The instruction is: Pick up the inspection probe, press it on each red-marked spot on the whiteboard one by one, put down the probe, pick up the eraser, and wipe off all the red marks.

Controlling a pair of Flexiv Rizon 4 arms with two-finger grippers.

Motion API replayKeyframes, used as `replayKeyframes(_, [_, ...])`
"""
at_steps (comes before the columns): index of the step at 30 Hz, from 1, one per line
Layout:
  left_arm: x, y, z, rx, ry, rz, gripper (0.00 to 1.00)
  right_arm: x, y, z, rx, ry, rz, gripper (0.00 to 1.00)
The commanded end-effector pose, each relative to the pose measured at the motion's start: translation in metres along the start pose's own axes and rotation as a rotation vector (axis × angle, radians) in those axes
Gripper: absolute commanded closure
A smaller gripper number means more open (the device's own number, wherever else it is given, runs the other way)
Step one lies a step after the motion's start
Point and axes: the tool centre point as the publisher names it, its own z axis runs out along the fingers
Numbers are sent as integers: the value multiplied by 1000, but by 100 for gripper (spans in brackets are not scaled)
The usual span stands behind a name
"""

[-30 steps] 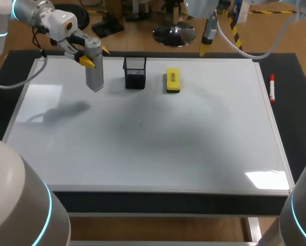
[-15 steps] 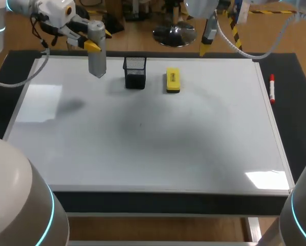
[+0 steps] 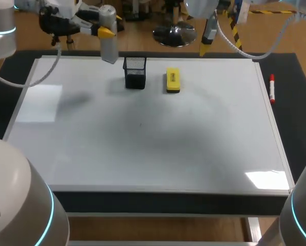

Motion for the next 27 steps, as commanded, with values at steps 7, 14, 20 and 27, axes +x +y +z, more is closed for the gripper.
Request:
replayKeyframes(7, [-11, -1, 29, 33, -84, -11, 100, 0, 0, -1, 3, 3, -1, 0])
replayKeyframes(14, [-23, 5, 37, 84, -136, -40, 100, 0, 0, -1, 3, 3, -1, 0])
replayKeyframes(20, [-30, 12, 42, 87, -170, -48, 100, 0, 0, -1, 3, 3, -1, 0])
replayKeyframes(27, [-39, 24, 47, 109, -218, -53, 100, 0, 0, -1, 3, 3, -1, 0])
